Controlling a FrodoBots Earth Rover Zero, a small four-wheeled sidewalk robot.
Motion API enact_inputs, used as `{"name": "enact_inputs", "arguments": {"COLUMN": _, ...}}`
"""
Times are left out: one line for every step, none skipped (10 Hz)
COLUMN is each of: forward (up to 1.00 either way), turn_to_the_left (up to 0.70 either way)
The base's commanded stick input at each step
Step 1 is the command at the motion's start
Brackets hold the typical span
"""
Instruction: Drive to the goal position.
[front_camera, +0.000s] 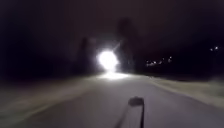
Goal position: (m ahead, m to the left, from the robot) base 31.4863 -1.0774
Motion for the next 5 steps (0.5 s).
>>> {"name": "enact_inputs", "arguments": {"forward": 0.85, "turn_to_the_left": 0.0}}
{"name": "enact_inputs", "arguments": {"forward": 0.85, "turn_to_the_left": 0.0}}
{"name": "enact_inputs", "arguments": {"forward": 0.85, "turn_to_the_left": 0.0}}
{"name": "enact_inputs", "arguments": {"forward": 0.85, "turn_to_the_left": 0.0}}
{"name": "enact_inputs", "arguments": {"forward": 0.85, "turn_to_the_left": 0.0}}
